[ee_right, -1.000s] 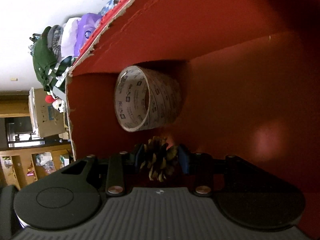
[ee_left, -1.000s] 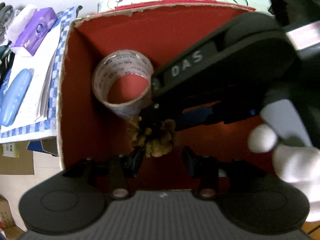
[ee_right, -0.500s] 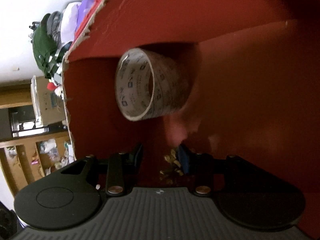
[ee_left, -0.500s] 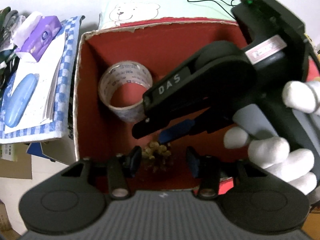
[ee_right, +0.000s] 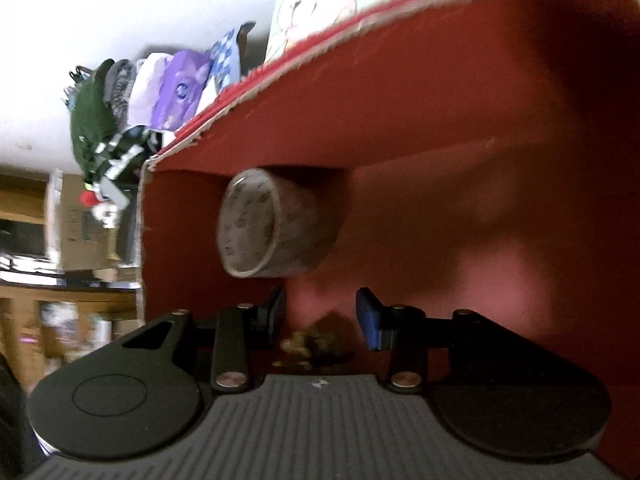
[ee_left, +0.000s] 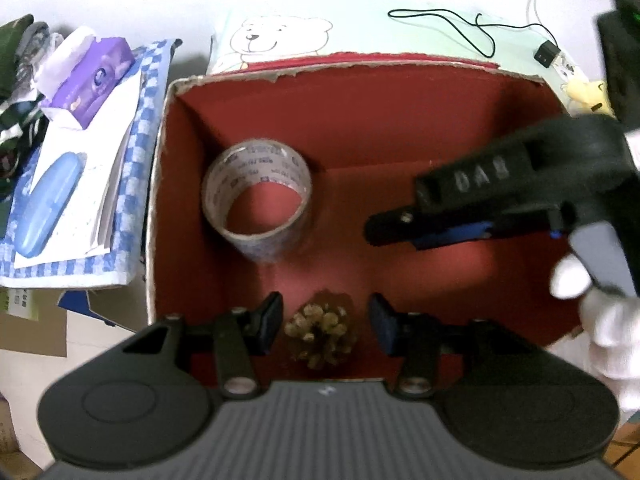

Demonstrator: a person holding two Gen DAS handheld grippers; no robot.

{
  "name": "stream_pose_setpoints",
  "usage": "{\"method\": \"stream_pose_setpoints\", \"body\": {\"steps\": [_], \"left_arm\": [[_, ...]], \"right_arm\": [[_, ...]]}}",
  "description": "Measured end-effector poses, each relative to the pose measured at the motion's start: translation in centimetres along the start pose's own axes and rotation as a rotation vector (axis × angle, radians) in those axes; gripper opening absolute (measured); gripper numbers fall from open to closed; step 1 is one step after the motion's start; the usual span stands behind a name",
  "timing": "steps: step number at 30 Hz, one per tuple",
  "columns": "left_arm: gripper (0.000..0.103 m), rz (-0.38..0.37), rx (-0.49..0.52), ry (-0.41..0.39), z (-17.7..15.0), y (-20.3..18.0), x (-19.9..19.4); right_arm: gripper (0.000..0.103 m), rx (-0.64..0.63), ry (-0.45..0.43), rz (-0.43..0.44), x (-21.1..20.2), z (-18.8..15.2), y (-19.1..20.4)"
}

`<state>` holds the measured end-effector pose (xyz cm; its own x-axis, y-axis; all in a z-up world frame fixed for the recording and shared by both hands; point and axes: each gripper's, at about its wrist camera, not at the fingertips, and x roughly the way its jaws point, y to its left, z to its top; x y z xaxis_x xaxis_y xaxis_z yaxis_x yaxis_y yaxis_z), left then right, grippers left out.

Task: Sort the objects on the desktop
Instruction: 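Lower the pine cone into the red box and open the right gripper, then withdraw the right gripper from the box toward the brown gourd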

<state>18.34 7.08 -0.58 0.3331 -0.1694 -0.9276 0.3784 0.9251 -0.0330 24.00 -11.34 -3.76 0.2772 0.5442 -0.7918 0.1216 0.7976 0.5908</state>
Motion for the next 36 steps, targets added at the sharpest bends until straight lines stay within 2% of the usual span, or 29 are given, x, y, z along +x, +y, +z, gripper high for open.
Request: {"method": "stream_pose_setpoints", "body": {"steps": [3,8,14,19,22,30,36], "left_arm": [[0.047,-0.038,-0.003,-0.011,0.7,-0.4,0.1],[0.046,-0.144,-0.022,0.026,2.0,-0.8,1.5],[0.046,-0.189,-0.012,0.096,2.3,-1.8,3.8],[0.046,-0.199,-0.03,0.18,2.4,-1.8,5.3],[0.047,-0.151,-0.023,0.188,2.5,-1.8,5.3],[0.047,-0.099,-0.05,0.203,2.5,0.0,5.1],[0.047,-0.055,-0.058,0.184,2.2,0.6,4.7]], "right_arm": [[0.043,-0.039,-0.052,-0.067,-0.7,-0.3,0.0],[0.042,0.008,-0.11,-0.057,-2.4,-0.4,-1.2],[0.041,-0.009,-0.199,-0.081,-4.3,-1.0,-1.4],[0.04,-0.027,-0.221,-0.093,-4.4,-1.4,-1.2],[0.04,-0.019,-0.221,-0.085,-4.3,-1.5,-1.2],[0.04,-0.023,-0.222,-0.074,-4.0,-1.6,-0.7],[0.04,-0.042,-0.227,-0.079,-4.0,-1.8,-0.2]]}}
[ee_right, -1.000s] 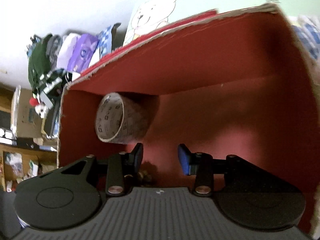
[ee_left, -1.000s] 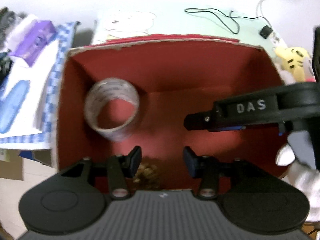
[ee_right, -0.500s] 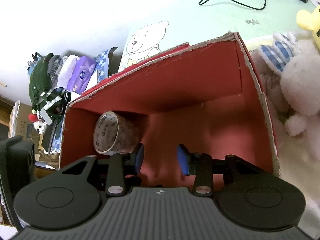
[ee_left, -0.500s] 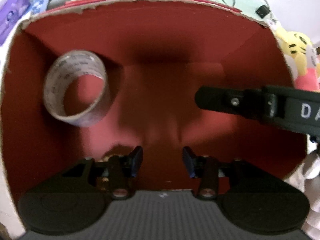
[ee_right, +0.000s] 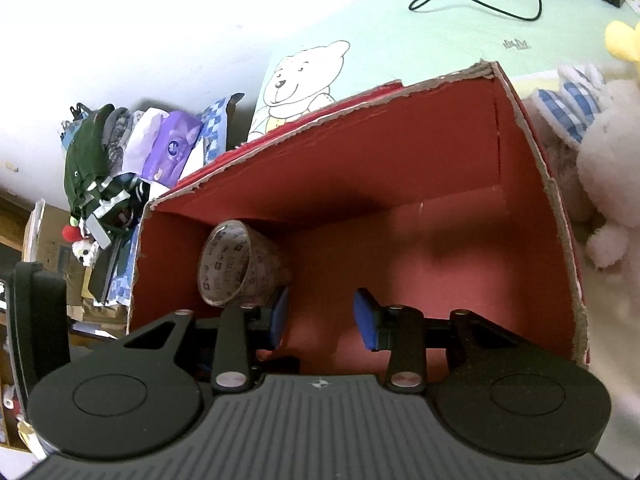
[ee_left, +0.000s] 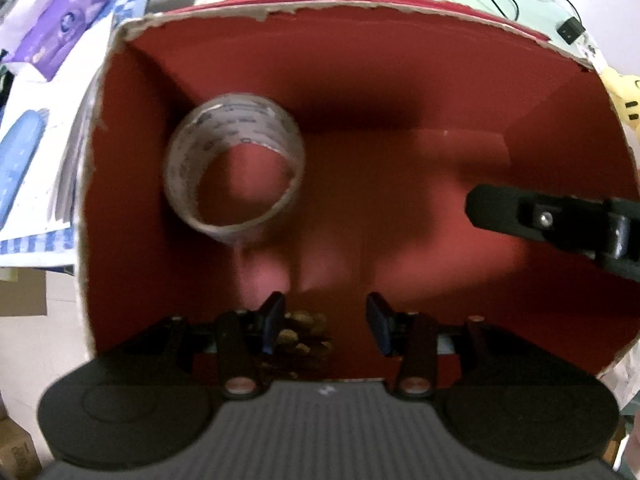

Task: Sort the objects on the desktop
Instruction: 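Withdraw the right gripper from the box toward the brown gourd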

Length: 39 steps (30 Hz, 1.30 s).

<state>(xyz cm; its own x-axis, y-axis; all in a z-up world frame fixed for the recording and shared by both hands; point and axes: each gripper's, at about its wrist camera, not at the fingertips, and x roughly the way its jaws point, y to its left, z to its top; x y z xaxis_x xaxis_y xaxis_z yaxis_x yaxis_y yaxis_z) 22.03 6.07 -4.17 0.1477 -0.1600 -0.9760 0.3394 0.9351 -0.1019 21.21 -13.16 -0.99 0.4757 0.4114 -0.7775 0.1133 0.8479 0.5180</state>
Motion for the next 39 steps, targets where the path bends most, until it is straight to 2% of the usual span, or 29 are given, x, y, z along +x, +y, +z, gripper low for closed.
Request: {"method": "stream_pose_setpoints", "body": {"steps": [4,13,19,28,32,34,39], "left_arm": [[0.047,0.026,-0.002,-0.031,-0.4,-0.2,-0.6],[0.05,0.103,-0.008,-0.154,-1.7,-1.6,-3.0],[0.05,0.164,-0.023,-0.208,-3.7,-2.6,-5.0],[0.05,0.227,-0.061,-0.285,-7.1,-5.6,-8.1],[0.053,0.289,-0.065,-0.336,-8.5,-7.0,-9.4],[0.054,0.278,-0.07,-0.345,-9.2,-7.5,-10.0],[0.054,0.306,-0.082,-0.359,-10.8,-8.8,-10.6]], "right_arm": [[0.04,-0.018,0.001,0.002,-0.1,-0.3,0.3],[0.04,-0.089,-0.017,0.007,-1.1,-1.5,1.1],[0.04,-0.123,-0.043,0.001,-2.7,-2.7,1.0],[0.04,-0.16,-0.075,0.046,-6.3,-4.5,0.4],[0.04,-0.178,-0.088,0.07,-7.9,-5.6,0.3],[0.04,-0.187,-0.095,0.08,-8.6,-6.1,0.2],[0.04,-0.197,-0.102,0.109,-10.1,-7.3,-0.4]]}}
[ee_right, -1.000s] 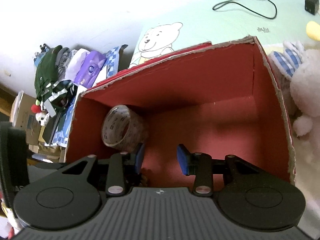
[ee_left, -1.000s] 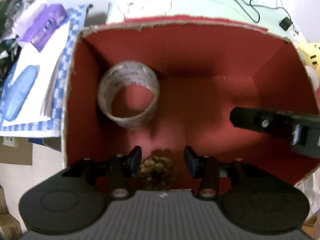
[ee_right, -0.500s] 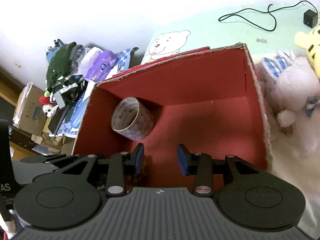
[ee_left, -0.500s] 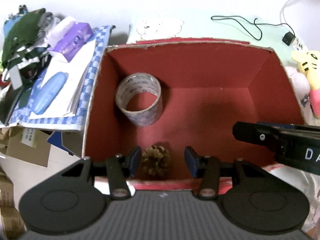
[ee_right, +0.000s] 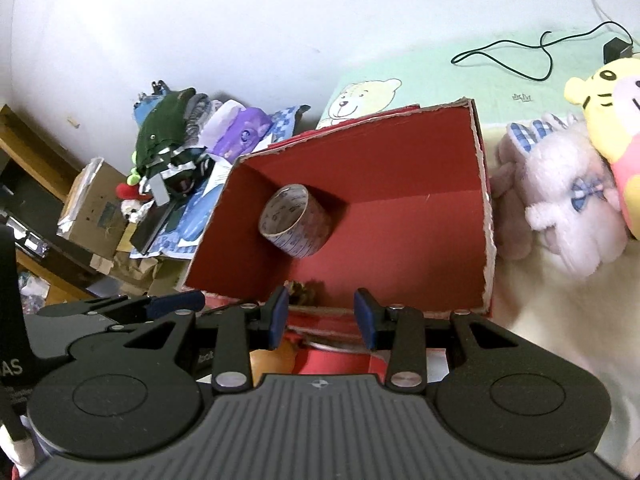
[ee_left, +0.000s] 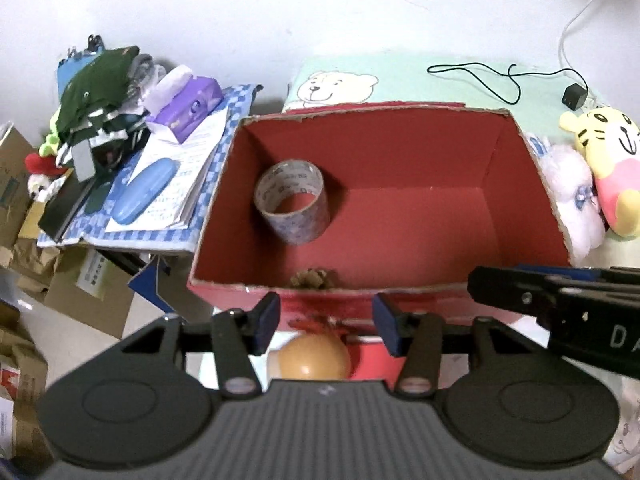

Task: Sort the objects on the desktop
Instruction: 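Withdraw the right gripper from the box toward the brown gourd, then close the right gripper around the neck of the brown gourd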

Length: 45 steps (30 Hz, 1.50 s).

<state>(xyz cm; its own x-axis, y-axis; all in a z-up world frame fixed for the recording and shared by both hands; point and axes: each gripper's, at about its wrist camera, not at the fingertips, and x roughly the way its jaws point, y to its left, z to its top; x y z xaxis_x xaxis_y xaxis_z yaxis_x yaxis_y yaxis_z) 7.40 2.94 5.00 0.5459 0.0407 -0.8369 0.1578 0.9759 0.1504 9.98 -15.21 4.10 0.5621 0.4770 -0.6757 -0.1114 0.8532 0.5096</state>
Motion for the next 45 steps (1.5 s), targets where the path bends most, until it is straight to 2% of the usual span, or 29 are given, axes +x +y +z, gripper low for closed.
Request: {"method": "stream_pose_setpoints", "body": {"steps": [14,31,39,45], "left_arm": [[0.054,0.017,-0.026,0.05,-3.8,-2.3,0.0],[0.058,-0.032,-0.055,0.144,-7.2,-4.5,2.9],[0.059,-0.121,-0.122,0.059,-10.3,-3.1,2.2],[0.059,-0.147,-0.136,-0.022,-12.3,-1.9,1.3]], "right_arm": [[0.041,0.009,0.045,0.025,-1.2,-3.0,-2.0],[0.041,0.038,0.113,0.032,-0.3,-5.7,-4.7],[0.04,0.046,0.125,0.07,0.3,-6.6,-5.4],[0.04,0.03,0.135,0.113,1.0,-7.3,-5.3]]}}
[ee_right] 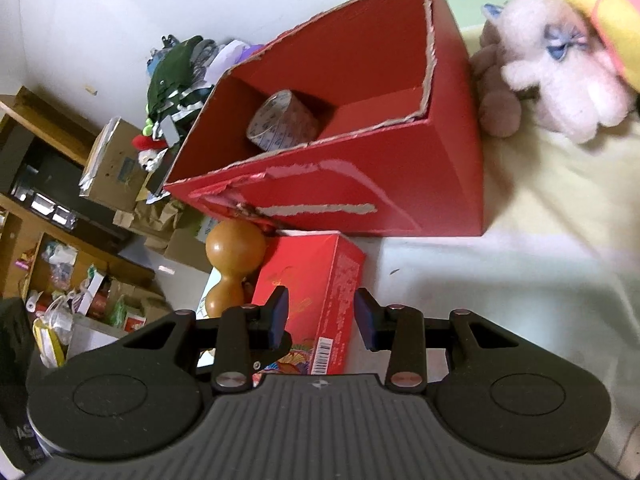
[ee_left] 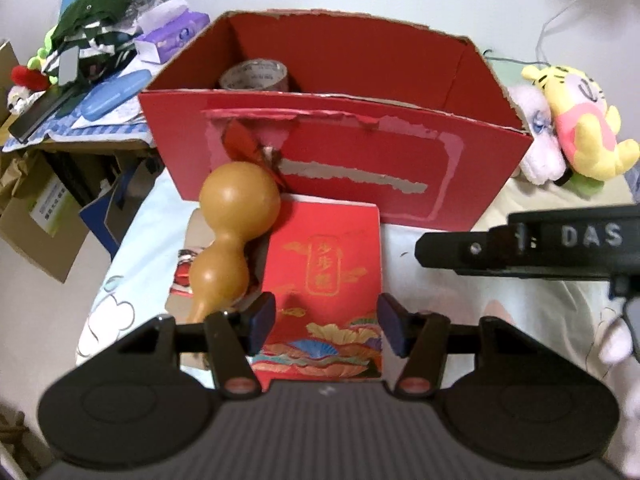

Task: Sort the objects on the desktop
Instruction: 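Close the right gripper around the neck of the brown gourd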

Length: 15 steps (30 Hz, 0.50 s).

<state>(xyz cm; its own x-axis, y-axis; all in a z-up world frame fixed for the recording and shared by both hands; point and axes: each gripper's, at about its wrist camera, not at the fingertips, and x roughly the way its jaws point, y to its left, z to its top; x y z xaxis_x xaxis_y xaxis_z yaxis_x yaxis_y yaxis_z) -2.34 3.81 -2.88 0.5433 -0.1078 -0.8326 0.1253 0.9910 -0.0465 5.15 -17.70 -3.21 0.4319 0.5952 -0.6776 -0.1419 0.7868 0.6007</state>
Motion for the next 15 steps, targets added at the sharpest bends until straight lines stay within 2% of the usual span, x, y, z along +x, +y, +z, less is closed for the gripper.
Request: {"method": "stream_pose_setpoints", "body": {"steps": [5,7,8,11,15], "left_arm": [[0.062,-0.048,-0.031,-0.069,0.2,2.8,-2.0],[0.066,-0.025,-0.041,-0.084,0.9,4.2,-2.2],[0.066,-0.015,-0.043,-0.084,1.1,4.8,-2.1],[0.064,-0.053,-0.059,-0.057,1.9,6.3,-1.1],[0.062,-0.048,-0.049,-0.029,2.3,7.0,0.7]], "right_arm": [[0.04,0.011,0.015,0.015,0.6,0.1,-0.2],[0.04,0.019,0.018,0.046,0.7,0.4,-0.2],[0.04,0.021,0.017,0.059,0.8,0.6,0.0],[0.04,0.013,0.016,0.084,1.4,1.1,0.9],[0.04,-0.005,0.044,0.107,3.0,1.5,2.4]]}}
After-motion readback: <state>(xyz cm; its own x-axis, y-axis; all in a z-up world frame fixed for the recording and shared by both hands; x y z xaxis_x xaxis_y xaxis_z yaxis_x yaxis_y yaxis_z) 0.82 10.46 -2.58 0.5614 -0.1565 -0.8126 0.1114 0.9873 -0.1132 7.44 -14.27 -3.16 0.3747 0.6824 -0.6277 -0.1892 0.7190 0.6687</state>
